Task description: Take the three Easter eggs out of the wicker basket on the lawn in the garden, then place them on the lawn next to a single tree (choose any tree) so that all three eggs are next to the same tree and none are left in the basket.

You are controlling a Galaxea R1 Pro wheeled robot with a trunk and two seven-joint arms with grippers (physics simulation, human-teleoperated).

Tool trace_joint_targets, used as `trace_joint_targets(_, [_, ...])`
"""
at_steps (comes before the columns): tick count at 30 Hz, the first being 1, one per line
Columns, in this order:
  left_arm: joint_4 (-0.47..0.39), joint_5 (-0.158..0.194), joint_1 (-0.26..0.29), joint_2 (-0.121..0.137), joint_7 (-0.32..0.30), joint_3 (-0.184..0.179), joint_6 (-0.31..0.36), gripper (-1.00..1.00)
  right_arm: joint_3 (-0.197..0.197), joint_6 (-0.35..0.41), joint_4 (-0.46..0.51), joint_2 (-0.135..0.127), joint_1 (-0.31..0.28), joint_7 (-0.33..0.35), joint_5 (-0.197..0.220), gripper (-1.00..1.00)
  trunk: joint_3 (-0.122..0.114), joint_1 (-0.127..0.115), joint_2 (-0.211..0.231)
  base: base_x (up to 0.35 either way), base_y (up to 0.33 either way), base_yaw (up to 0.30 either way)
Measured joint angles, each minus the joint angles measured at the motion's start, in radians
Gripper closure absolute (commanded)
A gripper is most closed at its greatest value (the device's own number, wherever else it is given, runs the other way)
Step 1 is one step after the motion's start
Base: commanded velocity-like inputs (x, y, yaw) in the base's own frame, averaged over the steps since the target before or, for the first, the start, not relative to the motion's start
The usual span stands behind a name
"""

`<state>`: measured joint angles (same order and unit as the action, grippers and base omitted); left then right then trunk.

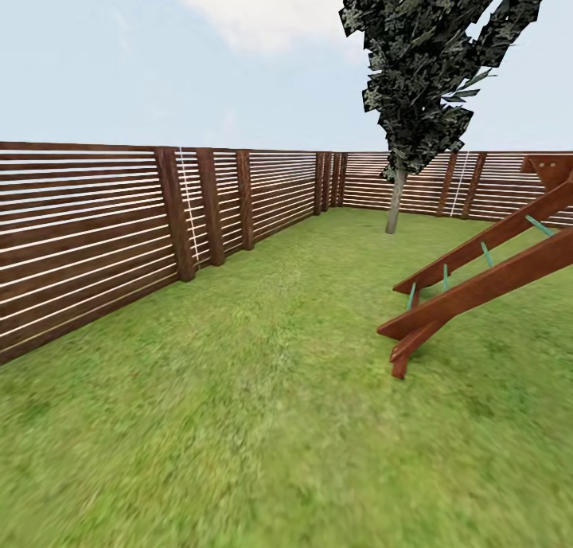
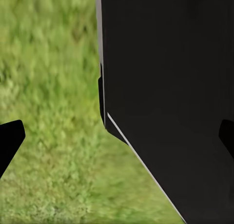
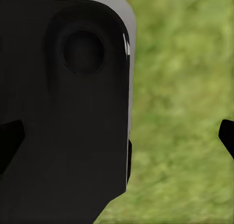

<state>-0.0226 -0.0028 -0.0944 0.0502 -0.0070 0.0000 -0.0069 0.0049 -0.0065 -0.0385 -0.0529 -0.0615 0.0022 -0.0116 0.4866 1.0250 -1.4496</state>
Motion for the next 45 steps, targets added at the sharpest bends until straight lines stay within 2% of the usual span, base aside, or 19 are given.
trace_joint_targets(5, [0.000, 0.000, 0.000, 0.000, 0.000, 0.000, 0.000, -1.00, 0.000, 0.000, -0.001, 0.008, 0.000, -0.001, 0.000, -1.00, 0.000, 0.000, 0.000, 0.068, 0.000, 0.000])
trace_joint_targets(20, [0.000, 0.001, 0.000, 0.000, -0.003, 0.003, 0.000, -1.00, -0.003, 0.000, -0.001, 0.007, 0.000, -0.002, 0.007, -1.00, 0.000, -0.001, 0.000, 0.327, 0.000, 0.002])
trace_joint_targets(35, [0.000, 0.000, 0.000, 0.000, -0.003, 0.003, 0.000, -1.00, -0.002, 0.000, -0.001, 0.007, 0.000, -0.009, 0.006, -1.00, 0.000, -0.001, 0.000, 0.338, 0.000, 0.225])
trace_joint_targets(45, [0.000, 0.001, 0.000, 0.001, -0.003, 0.003, 0.000, -1.00, -0.001, -0.002, -0.001, 0.007, 0.000, -0.009, 0.002, -1.00, 0.000, -0.001, 0.000, 0.338, 0.000, 0.030])
